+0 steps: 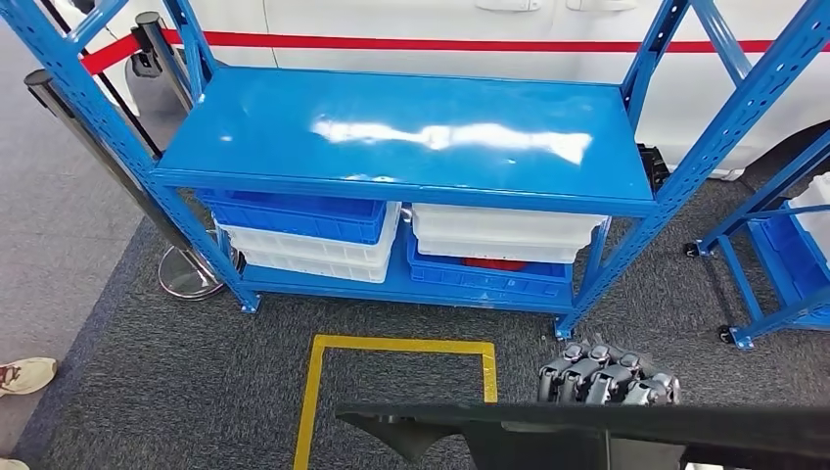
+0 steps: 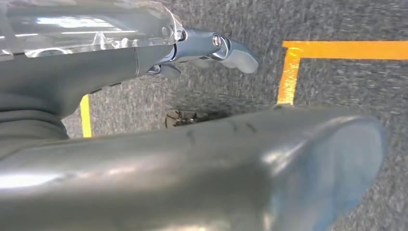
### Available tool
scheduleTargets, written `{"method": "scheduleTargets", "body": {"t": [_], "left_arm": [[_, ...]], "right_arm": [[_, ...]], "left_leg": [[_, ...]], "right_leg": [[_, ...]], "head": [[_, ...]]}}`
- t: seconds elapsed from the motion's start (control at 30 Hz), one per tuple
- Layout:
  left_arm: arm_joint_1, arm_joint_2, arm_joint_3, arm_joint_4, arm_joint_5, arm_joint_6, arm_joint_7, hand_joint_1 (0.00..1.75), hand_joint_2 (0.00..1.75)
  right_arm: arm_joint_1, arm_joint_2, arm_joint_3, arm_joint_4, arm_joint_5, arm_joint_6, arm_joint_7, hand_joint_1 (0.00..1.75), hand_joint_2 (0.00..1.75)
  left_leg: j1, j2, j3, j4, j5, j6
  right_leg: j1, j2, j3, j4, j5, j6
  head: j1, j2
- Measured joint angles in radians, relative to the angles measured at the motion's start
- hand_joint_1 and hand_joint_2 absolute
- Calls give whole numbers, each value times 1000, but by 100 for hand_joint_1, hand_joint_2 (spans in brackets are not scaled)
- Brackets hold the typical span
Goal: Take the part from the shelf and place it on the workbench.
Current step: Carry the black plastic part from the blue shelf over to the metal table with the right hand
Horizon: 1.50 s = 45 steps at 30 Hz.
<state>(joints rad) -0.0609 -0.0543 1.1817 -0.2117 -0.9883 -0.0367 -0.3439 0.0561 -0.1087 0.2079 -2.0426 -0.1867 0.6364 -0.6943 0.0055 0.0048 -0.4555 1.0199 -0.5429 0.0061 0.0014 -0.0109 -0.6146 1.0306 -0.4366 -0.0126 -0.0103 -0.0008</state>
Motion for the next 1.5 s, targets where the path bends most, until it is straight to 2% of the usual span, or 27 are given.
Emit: {"method": "scheduleTargets", "body": {"t": [0.03, 0.1, 0.17, 0.23, 0.27, 0.3, 0.33, 0.4, 0.47, 0.53, 0.63, 0.67, 0.73, 0.8, 0.83, 0.87, 0.9, 0.97, 1.03, 1.1, 1.17, 1.23, 1.3, 1.33, 1.37, 1.43, 1.5], "left_arm": [[-2, 0, -2, 0, -1, -1, 0, 0, 0], [-3, -1, -4, 0, -3, -4, 0, 0, 0], [-3, -1, -5, 0, -3, -8, 0, 0, 0], [-4, -1, -5, 0, -2, -8, 0, 0, 0], [-4, 0, -4, 0, -1, -7, 0, 0, 0], [-4, 0, -4, 0, 0, -6, 1, 0, 0], [-3, 0, -4, 0, 1, -5, 1, 0, 0], [-3, 0, -4, 0, 3, -3, 2, 0, 0], [-6, 1, -4, 0, 5, 0, 3, 0, 0], [-10, 2, -4, 0, 6, 4, 3, 0, 0], [-9, 9, -2, -1, 8, 15, 4, 0, 0], [-8, 11, 0, -1, 11, 21, 5, 0, 0], [-9, 12, 5, -2, 18, 38, 9, 0, 0], [-7, 12, 13, -3, 24, 54, 14, 0, 0], [-6, 12, 16, -3, 24, 61, 16, 0, 0], [-5, 12, 18, -3, 24, 67, 18, 0, 0], [-5, 12, 21, -4, 24, 74, 18, 0, 0], [-7, 11, 24, -4, 22, 87, 19, 0, 0], [-9, 10, 27, -4, 20, 94, 19, 0, 0], [-6, 9, 30, -4, 16, 93, 17, 0, 0], [-5, 8, 30, -4, 5, 81, 13, 0, 0], [-10, 7, 30, -4, -6, 64, 9, 0, 0], [-14, 8, 29, -4, -15, 48, 5, 0, 0], [-14, 8, 28, -4, -18, 42, 4, 0, 0], [-14, 9, 28, -4, -20, 39, 3, 0, 0], [-16, 8, 28, -4, -21, 37, 3, 0, 0], [-20, 7, 28, -4, -21, 37, 2, 0, 0]], "right_arm": [[-2, 3, 4, -1, 4, -6, 0, 161, 175], [-7, 6, 12, -5, 11, -24, 0, 161, 175], [-16, 8, 19, -8, 14, -46, 0, 161, 175], [-23, 9, 28, -9, 18, -70, 0, 161, 175], [-24, 10, 33, -9, 22, -83, 0, 161, 175], [-26, 10, 39, -9, 28, -96, 0, 161, 175], [-28, 10, 44, -9, 34, -109, 0, 161, 175], [-35, 10, 55, -10, 49, -130, 0, 161, 175], [-38, 10, 64, -12, 67, -144, 0, 161, 175], [-38, 10, 74, -15, 87, -158, 0, 161, 175], [-40, 10, 98, -24, 127, -185, 0, 161, 175], [-40, 11, 109, -28, 139, -194, 0, 161, 175], [-40, 10, 135, -32, 154, -207, 0, 161, 175], [-42, 8, 157, -31, 148, -213, 0, 161, 175], [-45, 5, 164, -30, 137, -212, 0, 161, 175], [-50, 1, 169, -28, 124, -208, 0, 161, 175], [-56, -3, 170, -25, 111, -201, 0, 161, 175], [-65, -12, 171, -19, 90, -180, 0, 161, 175], [-72, -21, 171, -11, 79, -153, 1, 161, 175], [-81, -27, 171, -1, 74, -134, 1, 161, 175], [-95, -31, 172, 11, 74, -135, 1, 161, 175], [-110, -33, 175, 29, 75, -154, 1, 161, 175], [-122, -34, 187, 49, 75, -179, 1, 161, 175], [-127, -34, 196, 59, 75, -189, 1, 161, 175], [-132, -34, 207, 68, 75, -196, 1, 161, 175], [-142, -34, 231, 88, 74, -203, 2, 161, 175], [-149, -31, 258, 111, 75, -203, 3, 161, 175]], "left_leg": [[-2, 0, 15, -30, -9, 2], [0, 2, 10, -43, 3, 9], [6, 6, -2, -50, 22, 17], [5, 8, -21, -48, 36, 21], [5, 8, -30, -46, 42, 21], [5, 8, -38, -43, 46, 20], [5, 7, -44, -39, 48, 19], [5, 0, -52, -30, 48, 14], [3, -12, -62, -20, 49, 5], [3, -23, -74, -16, 55, -8], [5, -30, -91, 6, 40, -24], [5, -26, -109, 42, 16, -27], [7, -18, -169, 169, -48, -33], [7, -15, -213, 268, -75, -36], [7, -12, -211, 264, -60, -37], [7, -7, -189, 221, -29, -36], [7, 7, -153, 149, 9, -34], [1, 40, -97, 27, 52, -26], [-5, 47, -87, -7, 57, -14], [-3, 29, -92, -10, 65, -1], [1, 14, -96, -16, 74, 13], [1, -4, -102, -17, 80, 22], [-1, -25, -108, -15, 84, 25], [-1, -37, -110, -12, 85, 25], [-2, -50, -111, -9, 85, 24], [-2, -75, -113, -4, 84, 21], [-1, -96, -121, 3, 85, 12]], "right_leg": [[-1, -1, -1, 0, 7, 6], [-2, 0, -7, 2, 10, 19], [-4, 4, -35, 61, -39, 28], [-11, 7, -84, 191, -121, 37], [-13, 7, -101, 248, -147, 41], [-15, 7, -102, 272, -152, 43], [-17, 7, -83, 256, -139, 44], [-20, 19, 1, 129, -84, 41], [-20, 44, 65, 15, -56, 34], [-17, 49, 74, -9, -58, 28], [-22, 24, 73, -22, -49, 9], [-23, 15, 73, -28, -45, 2], [-20, -3, 70, -28, -43, -5], [-17, -21, 68, -27, -43, -6], [-16, -30, 68, -25, -44, -6], [-16, -38, 68, -24, -44, -6], [-15, -45, 69, -21, -46, -4], [-10, -58, 68, -16, -49, 2], [-5, -73, 66, -13, -49, 10], [-6, -81, 65, -11, -52, 20], [-11, -49, 49, 28, -86, 30], [-14, -8, -2, 140, -153, 35], [-15, 2, -51, 248, -192, 35], [-15, 4, -55, 258, -182, 34], [-15, 7, -42, 232, -155, 32], [-15, 42, 17, 111, -84, 24], [-16, 81, 55, 23, -55, 17]], "head": [[0, 0], [1, 0], [3, 0], [5, 0], [5, 0], [5, 0], [5, 0], [5, 0], [5, 0], [4, 0], [3, 0], [1, 0], [-2, 0], [-2, 0], [-2, 0], [-2, 0], [-2, 0], [-2, 0], [-1, 0], [-1, 0], [0, 0], [0, 0], [1, 0], [1, 0], [1, 0], [0, 0], [0, 0]]}}
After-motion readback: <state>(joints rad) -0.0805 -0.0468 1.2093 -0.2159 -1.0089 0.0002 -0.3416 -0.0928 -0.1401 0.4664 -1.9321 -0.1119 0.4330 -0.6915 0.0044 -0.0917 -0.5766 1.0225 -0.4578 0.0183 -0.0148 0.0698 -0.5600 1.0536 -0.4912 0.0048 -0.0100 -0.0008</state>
